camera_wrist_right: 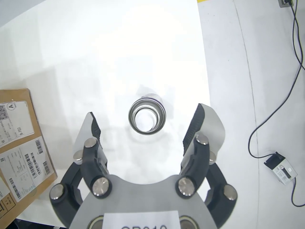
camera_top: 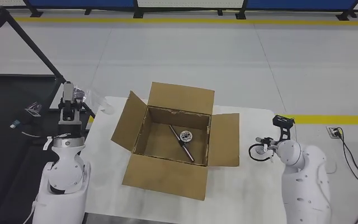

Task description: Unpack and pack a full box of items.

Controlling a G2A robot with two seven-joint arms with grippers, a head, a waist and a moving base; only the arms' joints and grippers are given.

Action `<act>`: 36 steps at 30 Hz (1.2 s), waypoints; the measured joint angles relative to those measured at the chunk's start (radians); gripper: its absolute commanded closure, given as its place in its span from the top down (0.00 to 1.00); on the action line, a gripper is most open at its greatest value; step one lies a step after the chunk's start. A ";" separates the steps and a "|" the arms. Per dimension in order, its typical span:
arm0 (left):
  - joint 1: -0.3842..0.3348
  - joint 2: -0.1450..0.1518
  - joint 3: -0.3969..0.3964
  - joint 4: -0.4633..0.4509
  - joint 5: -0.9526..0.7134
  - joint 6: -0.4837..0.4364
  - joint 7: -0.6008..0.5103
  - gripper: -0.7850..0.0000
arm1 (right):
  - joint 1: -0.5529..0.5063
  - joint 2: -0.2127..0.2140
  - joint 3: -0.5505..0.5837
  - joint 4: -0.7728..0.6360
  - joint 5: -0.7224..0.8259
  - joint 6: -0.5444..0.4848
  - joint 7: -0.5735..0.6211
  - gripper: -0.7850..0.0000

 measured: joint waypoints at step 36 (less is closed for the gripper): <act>0.032 0.002 -0.041 -0.012 -0.026 -0.024 0.023 1.00 | -0.083 -0.057 -0.754 -0.543 -0.022 0.096 -0.049 0.00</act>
